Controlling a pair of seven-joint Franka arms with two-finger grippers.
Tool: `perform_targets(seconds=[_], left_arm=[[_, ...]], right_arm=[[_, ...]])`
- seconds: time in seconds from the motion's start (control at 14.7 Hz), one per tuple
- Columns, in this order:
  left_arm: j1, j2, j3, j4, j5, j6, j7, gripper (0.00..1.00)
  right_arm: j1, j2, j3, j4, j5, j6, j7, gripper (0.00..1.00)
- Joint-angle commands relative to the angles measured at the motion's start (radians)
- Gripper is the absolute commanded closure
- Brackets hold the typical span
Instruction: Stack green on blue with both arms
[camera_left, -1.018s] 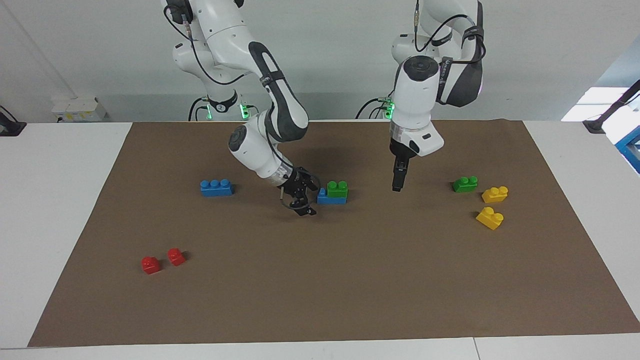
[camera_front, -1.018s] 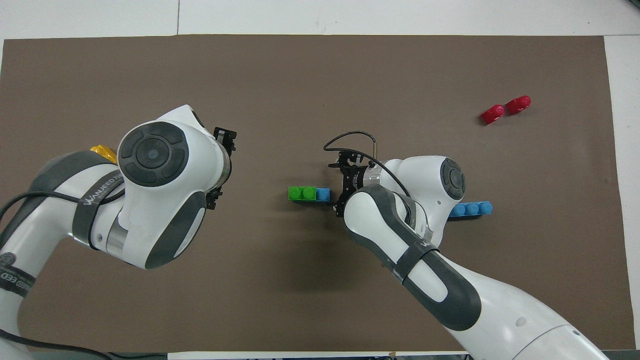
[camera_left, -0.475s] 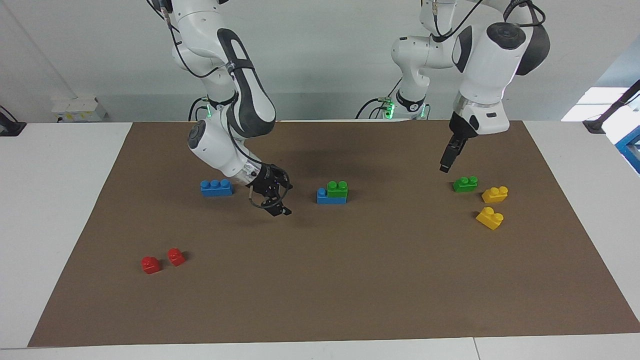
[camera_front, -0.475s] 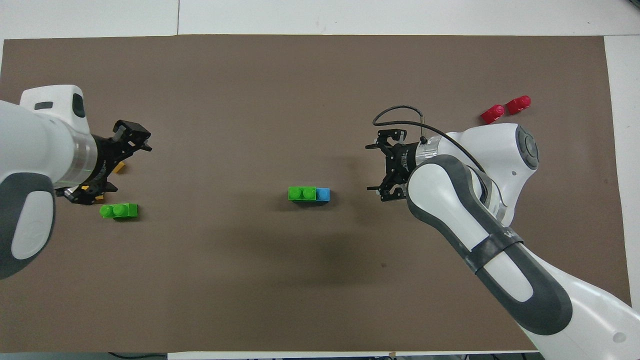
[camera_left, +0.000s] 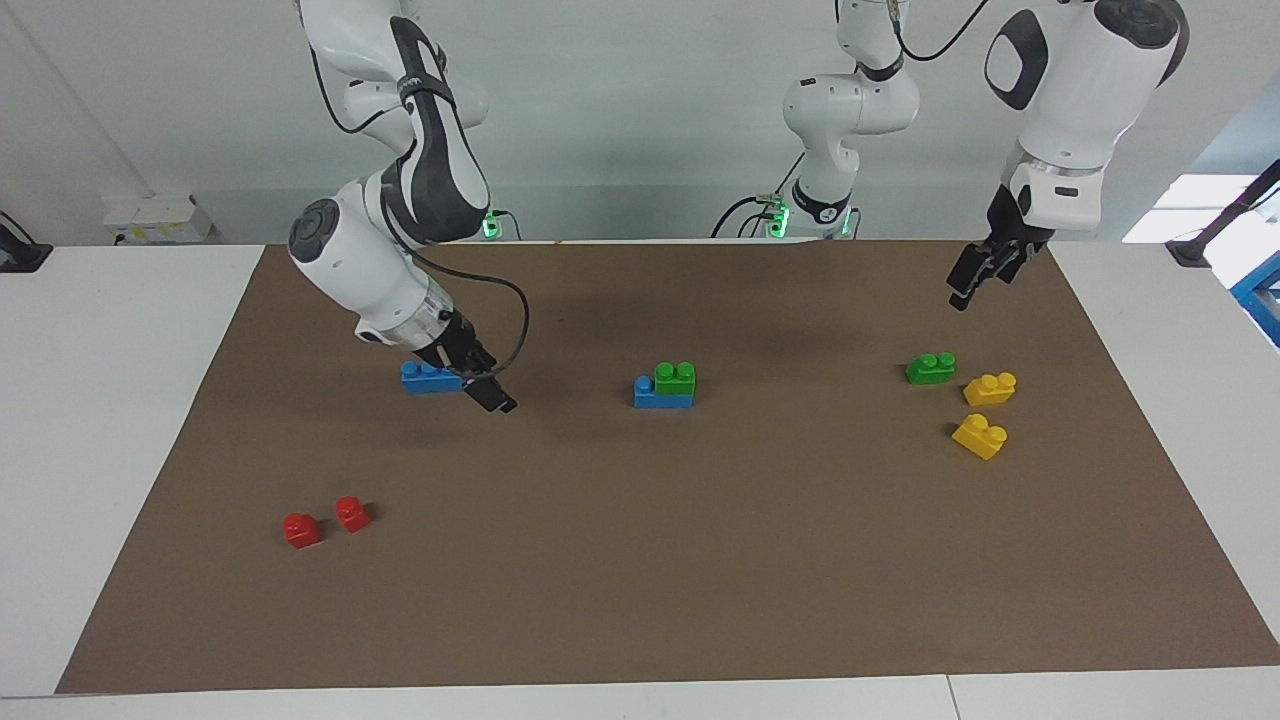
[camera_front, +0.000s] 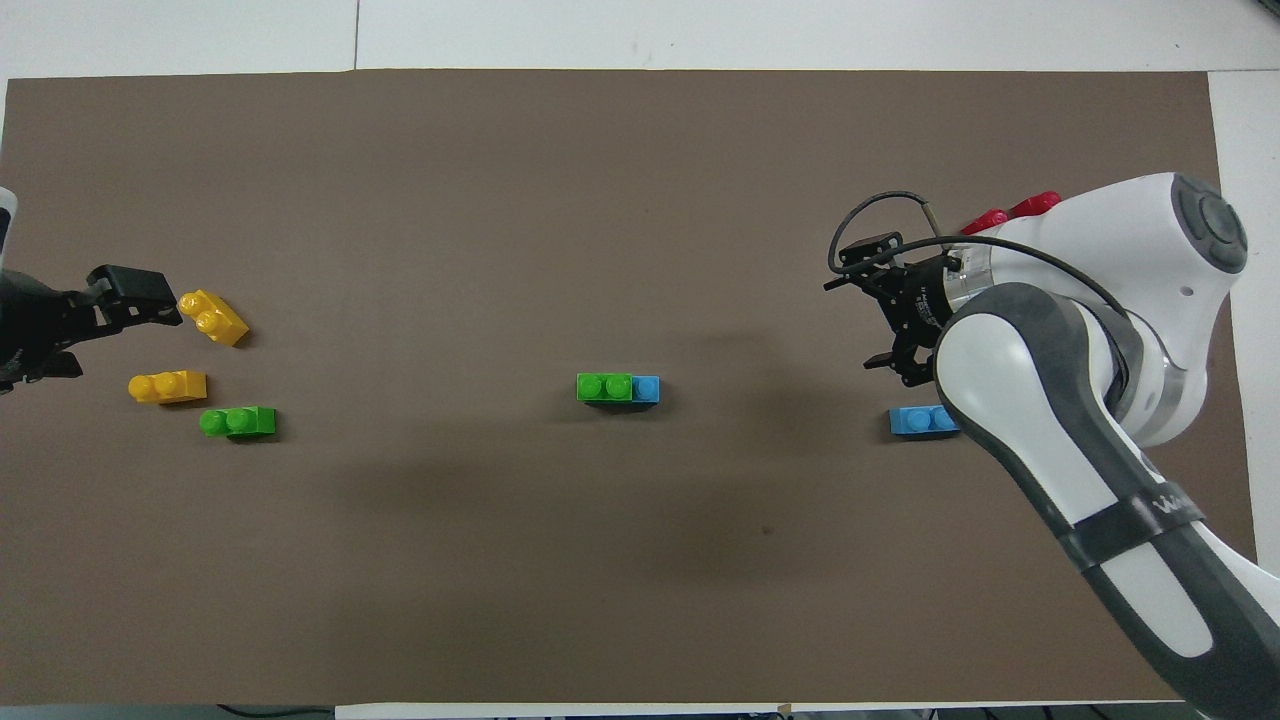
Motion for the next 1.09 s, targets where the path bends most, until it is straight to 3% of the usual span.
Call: perform_targets(seconds=[0.0, 0.41, 0.81, 1.02], left_arm=[[0.027, 0.012, -0.005, 0.057, -0.021, -0.048, 0.16, 0.0], [0.027, 0.065, -0.005, 0.187, -0.03, -0.141, 0.213, 0.0], [0.018, 0.112, -0.004, 0.272, -0.027, -0.203, 0.216, 0.0], [0.014, 0.118, -0.002, 0.284, -0.026, -0.215, 0.315, 0.0]], right_arm=[[-0.032, -0.038, 0.011, 0.035, -0.11, -0.062, -0.146, 0.0], [-0.05, -0.129, 0.011, 0.111, -0.3, -0.223, -0.409, 0.0], [-0.087, -0.218, 0.006, 0.131, -0.349, -0.321, -0.687, 0.0], [-0.122, -0.226, 0.006, 0.137, -0.351, -0.341, -0.804, 0.0]])
